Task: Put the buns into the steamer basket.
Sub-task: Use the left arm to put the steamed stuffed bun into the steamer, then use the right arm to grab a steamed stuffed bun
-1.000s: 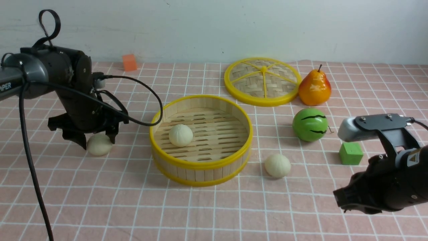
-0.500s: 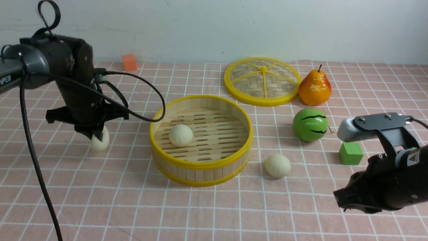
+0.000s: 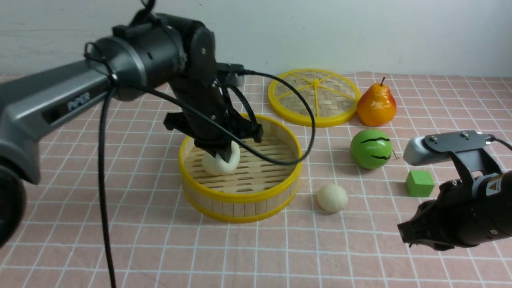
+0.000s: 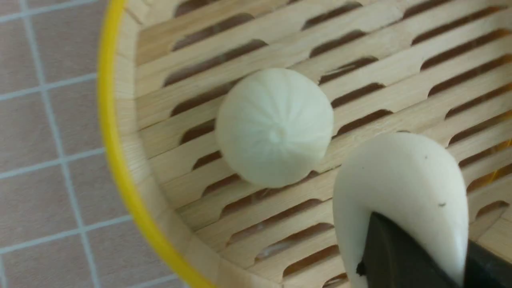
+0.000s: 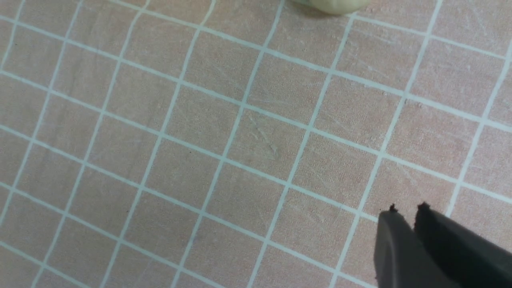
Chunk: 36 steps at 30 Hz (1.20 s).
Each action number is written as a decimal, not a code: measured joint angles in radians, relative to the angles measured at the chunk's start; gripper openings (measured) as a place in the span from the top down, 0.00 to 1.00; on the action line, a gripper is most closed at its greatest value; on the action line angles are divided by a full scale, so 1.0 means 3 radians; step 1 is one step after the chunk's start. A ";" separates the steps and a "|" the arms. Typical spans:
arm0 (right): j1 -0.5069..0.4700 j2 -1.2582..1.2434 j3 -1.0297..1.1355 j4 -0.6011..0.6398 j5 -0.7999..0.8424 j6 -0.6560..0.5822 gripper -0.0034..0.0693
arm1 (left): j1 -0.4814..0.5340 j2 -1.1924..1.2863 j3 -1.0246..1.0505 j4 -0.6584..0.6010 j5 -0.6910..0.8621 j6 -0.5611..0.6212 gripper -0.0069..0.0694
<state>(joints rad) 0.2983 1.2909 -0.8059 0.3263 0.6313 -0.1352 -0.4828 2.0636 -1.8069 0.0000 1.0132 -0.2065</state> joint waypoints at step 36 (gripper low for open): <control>0.0252 0.1837 -0.1591 -0.0367 -0.0033 -0.0007 0.23 | -0.0135 -0.2559 0.1144 0.0289 0.0281 -0.0028 0.38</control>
<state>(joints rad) 0.3740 1.8419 -1.2833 0.2162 0.6215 -0.1372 -0.5233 1.2958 -1.4637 0.0867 1.0976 -0.2149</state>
